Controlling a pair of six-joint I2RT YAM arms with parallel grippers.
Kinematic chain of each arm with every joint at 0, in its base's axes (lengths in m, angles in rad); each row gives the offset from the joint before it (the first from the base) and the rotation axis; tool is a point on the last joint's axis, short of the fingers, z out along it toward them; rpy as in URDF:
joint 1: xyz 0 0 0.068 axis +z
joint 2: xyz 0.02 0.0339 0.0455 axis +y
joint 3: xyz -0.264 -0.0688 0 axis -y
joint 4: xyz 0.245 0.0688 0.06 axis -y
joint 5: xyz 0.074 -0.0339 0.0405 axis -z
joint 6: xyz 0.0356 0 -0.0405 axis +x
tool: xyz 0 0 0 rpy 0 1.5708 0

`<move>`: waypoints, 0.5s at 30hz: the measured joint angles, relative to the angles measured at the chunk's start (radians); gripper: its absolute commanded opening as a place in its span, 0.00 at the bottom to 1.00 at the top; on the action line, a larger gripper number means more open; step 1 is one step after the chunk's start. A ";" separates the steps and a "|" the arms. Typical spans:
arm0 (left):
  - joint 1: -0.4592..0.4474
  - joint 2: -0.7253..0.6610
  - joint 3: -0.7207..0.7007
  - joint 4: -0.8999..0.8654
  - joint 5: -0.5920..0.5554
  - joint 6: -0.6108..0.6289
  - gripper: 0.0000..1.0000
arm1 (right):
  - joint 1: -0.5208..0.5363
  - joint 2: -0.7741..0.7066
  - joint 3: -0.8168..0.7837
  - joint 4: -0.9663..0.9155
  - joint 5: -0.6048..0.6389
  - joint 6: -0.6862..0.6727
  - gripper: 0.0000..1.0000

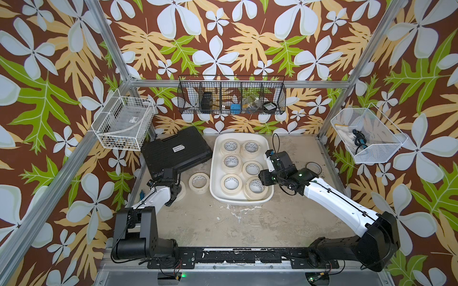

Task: Take out the art tape in the storage box
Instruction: Place the art tape at the center of the board.

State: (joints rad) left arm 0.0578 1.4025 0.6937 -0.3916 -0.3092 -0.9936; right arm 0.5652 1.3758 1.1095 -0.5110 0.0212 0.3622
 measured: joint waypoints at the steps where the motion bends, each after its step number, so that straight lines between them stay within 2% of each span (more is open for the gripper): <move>1: 0.000 -0.009 0.000 0.000 0.000 0.002 0.55 | 0.000 0.008 0.004 0.001 -0.006 0.000 0.57; 4: -0.001 -0.063 0.003 -0.003 0.008 0.017 0.61 | 0.000 0.041 0.026 0.010 -0.026 0.005 0.57; 6: -0.010 -0.118 0.013 -0.012 0.014 0.036 0.71 | 0.001 0.076 0.053 0.018 -0.044 0.013 0.58; 9: -0.047 -0.208 0.044 -0.037 0.000 0.065 0.80 | 0.001 0.133 0.098 0.026 -0.045 0.038 0.58; 15: -0.100 -0.360 0.130 -0.085 -0.004 0.174 0.80 | -0.002 0.258 0.182 0.058 -0.042 0.109 0.57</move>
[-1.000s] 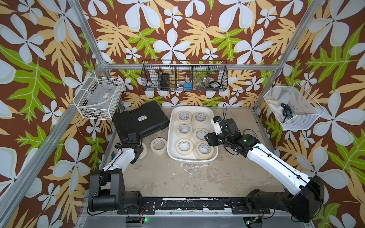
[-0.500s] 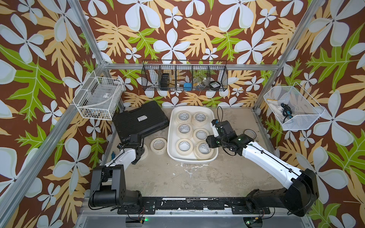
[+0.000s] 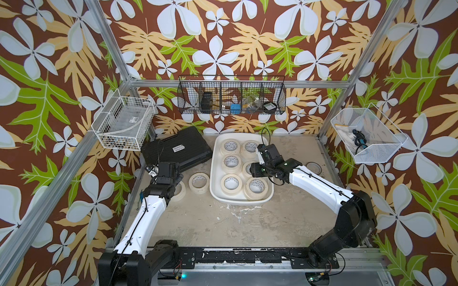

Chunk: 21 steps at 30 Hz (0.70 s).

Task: Take out the art tape in the storage box
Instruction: Place the art tape at the center of the board, then pick up the art tape from the storage box.

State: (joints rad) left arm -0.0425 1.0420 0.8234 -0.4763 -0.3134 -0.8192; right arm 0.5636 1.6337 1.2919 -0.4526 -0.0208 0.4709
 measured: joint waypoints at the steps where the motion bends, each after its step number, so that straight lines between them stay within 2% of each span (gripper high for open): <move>1: 0.000 -0.023 0.010 -0.003 0.011 0.021 0.80 | 0.000 0.025 0.016 0.006 -0.001 0.002 0.57; 6: -0.002 -0.090 0.034 -0.016 0.121 0.127 0.85 | 0.000 0.145 0.113 0.035 -0.019 0.030 0.55; 13: -0.003 -0.039 0.077 -0.079 0.204 0.273 0.87 | 0.000 0.285 0.236 0.058 -0.039 0.048 0.55; 21: -0.003 -0.060 0.073 -0.097 0.310 0.354 0.87 | 0.001 0.409 0.359 0.042 -0.033 0.048 0.55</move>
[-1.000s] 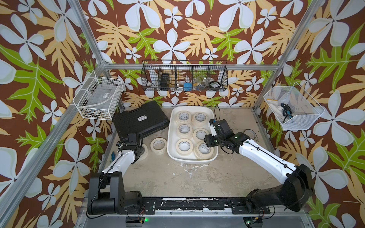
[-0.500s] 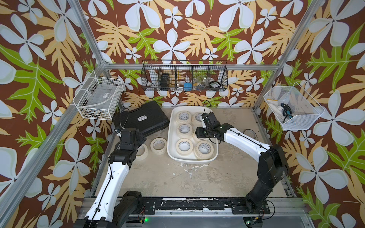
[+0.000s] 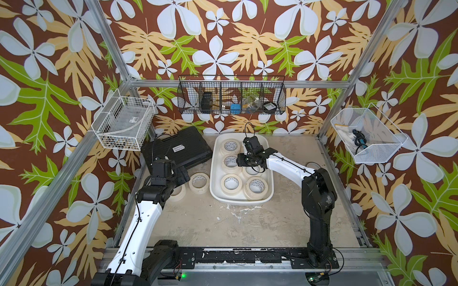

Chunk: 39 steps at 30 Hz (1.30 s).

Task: Take out the art tape in the storage box
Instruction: Pick up the art tape from the storage box.

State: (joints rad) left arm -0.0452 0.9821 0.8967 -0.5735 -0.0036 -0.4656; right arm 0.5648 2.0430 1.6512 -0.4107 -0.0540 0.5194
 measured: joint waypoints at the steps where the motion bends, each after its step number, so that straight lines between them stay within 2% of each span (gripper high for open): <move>1: 0.000 0.000 0.001 -0.005 0.013 0.008 0.87 | 0.000 0.010 0.010 -0.005 0.002 0.000 0.54; 14: 0.000 -0.005 0.023 -0.024 0.103 0.051 0.83 | 0.006 0.142 0.153 -0.062 0.029 -0.014 0.51; 20: 0.000 0.009 0.026 -0.043 0.129 0.063 0.82 | 0.007 0.183 0.194 -0.091 0.045 -0.026 0.41; 25: -0.001 0.009 0.026 -0.043 0.148 0.063 0.81 | 0.007 0.199 0.217 -0.105 0.052 -0.030 0.25; 34: -0.006 0.020 0.068 -0.043 0.193 0.055 0.79 | 0.007 0.123 0.189 -0.159 0.074 -0.058 0.10; 39: -0.042 0.037 0.127 -0.043 0.214 0.054 0.77 | 0.007 0.013 0.126 -0.161 0.084 -0.065 0.08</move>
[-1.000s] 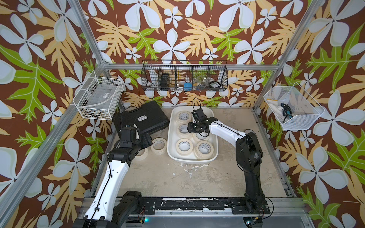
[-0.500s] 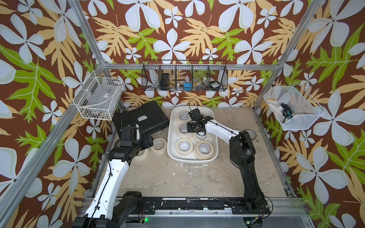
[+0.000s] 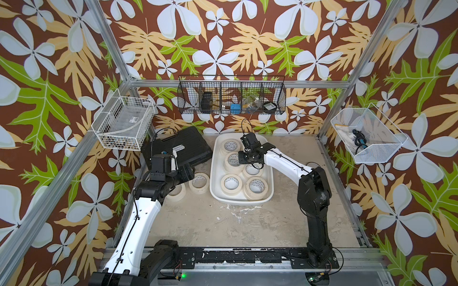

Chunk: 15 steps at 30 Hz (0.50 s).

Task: Take out the art tape in the storage box
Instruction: Pick up the art tape from the storage box.

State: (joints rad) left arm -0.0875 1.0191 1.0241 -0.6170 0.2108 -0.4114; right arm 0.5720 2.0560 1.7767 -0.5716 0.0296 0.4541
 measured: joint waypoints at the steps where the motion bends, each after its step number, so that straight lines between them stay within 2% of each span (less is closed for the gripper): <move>1: -0.014 0.007 0.016 -0.001 0.001 -0.001 0.77 | 0.000 -0.024 -0.017 0.000 0.002 -0.003 0.08; 5: -0.102 0.052 0.094 -0.006 -0.005 -0.007 0.76 | 0.010 -0.108 -0.076 -0.009 0.018 -0.010 0.08; 11: -0.307 0.175 0.227 -0.016 -0.085 -0.016 0.75 | 0.044 -0.232 -0.175 -0.015 0.033 -0.009 0.08; 15: -0.440 0.308 0.311 -0.039 -0.142 -0.015 0.73 | 0.079 -0.305 -0.238 -0.024 0.047 -0.002 0.08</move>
State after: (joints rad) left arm -0.5274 1.3270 1.3354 -0.6559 0.0685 -0.4267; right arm 0.6514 1.7512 1.5383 -0.5953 0.0765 0.4526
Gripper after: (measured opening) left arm 0.736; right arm 0.237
